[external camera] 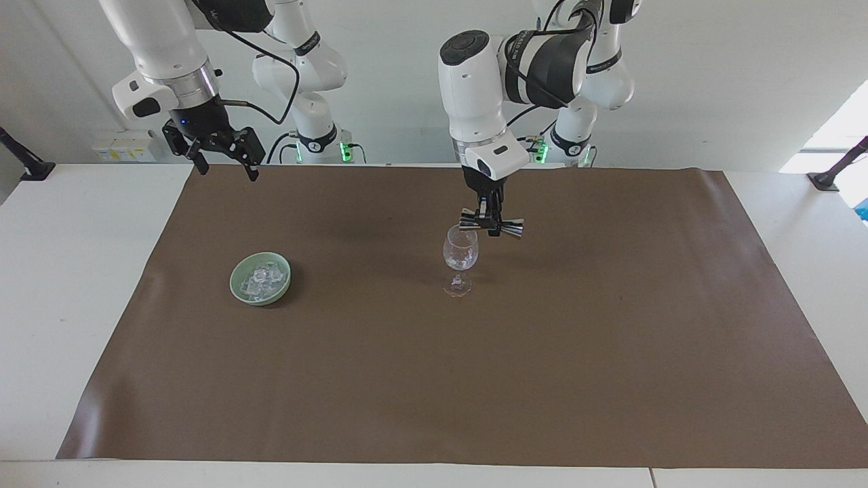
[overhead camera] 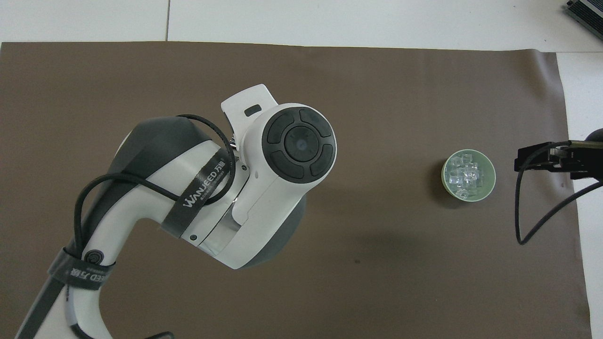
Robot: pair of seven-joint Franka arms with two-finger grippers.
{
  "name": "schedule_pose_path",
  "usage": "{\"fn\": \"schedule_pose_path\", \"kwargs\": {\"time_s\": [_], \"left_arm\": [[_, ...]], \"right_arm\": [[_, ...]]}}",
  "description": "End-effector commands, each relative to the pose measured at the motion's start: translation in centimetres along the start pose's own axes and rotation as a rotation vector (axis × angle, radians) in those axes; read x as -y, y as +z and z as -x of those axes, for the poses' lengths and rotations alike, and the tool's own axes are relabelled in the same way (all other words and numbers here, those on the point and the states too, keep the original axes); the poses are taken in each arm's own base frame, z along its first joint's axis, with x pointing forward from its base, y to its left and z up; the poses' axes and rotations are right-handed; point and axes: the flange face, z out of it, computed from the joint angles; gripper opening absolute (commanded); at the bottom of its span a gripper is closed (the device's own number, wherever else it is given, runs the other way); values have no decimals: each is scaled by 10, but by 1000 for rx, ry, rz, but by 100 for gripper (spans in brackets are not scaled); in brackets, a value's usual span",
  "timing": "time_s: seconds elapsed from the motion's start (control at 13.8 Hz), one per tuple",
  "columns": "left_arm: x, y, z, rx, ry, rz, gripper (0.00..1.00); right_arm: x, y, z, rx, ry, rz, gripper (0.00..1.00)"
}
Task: Pour wine and add ice with both arms
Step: 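Tilt the metal cup over the clear glass with the left gripper, then carry the metal cup back with the left gripper while the right gripper reaches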
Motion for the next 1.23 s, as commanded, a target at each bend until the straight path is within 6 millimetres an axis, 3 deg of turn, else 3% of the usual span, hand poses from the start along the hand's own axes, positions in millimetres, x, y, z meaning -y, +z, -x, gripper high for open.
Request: {"fn": "schedule_pose_path", "kwargs": {"time_s": [0.0, 0.44, 0.65, 0.87, 1.16], "left_arm": [[-1, -3, -6, -35, 0, -14, 0], [4, -6, -53, 82, -12, -27, 0], [12, 0, -93, 188, -39, 1, 0], [22, 27, -141, 285, -63, 24, 0], [39, 59, -185, 412, -88, 40, 0]], "right_arm": [[-1, -1, 3, 7, -22, -9, 100], [-1, -1, 3, 7, -22, -9, 100], [-1, -1, 3, 7, -22, -9, 100], [-1, -1, 3, 7, -22, -9, 100], [-1, -1, 3, 7, -22, -9, 100]]}}
